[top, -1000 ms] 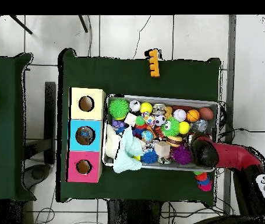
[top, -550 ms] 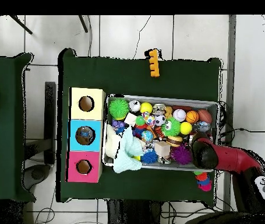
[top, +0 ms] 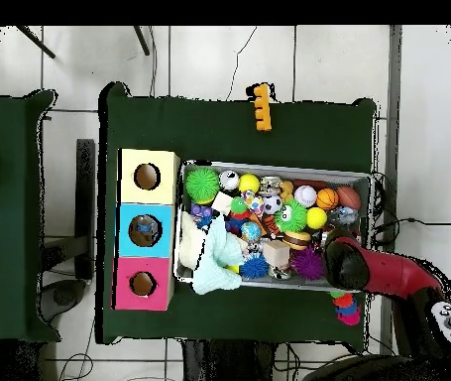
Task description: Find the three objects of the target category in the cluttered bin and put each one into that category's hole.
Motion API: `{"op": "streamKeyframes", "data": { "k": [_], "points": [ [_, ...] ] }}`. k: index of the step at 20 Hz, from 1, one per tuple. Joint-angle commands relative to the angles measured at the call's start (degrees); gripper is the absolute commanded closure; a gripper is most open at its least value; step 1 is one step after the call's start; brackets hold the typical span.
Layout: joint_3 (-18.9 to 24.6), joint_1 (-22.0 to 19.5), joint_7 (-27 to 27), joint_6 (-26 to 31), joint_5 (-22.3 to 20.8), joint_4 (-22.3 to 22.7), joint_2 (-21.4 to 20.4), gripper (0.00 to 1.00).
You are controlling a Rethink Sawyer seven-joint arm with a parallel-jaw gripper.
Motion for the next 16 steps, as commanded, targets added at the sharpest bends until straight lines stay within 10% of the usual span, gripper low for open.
{"op": "streamKeyframes", "data": {
  "k": [1,5,6,16],
  "points": [
    [0.25,0.04,9.34,-2.69,1.34,3.74,3.04,1.00],
    [5.45,-2.73,0.84,1.35,-1.71,1.02,2.75,1.00],
    [5.83,-3.19,1.16,0.89,-1.80,1.33,2.81,0.00],
    [9.08,-5.54,-1.21,5.77,-0.32,2.07,2.55,0.00]
  ]
}}
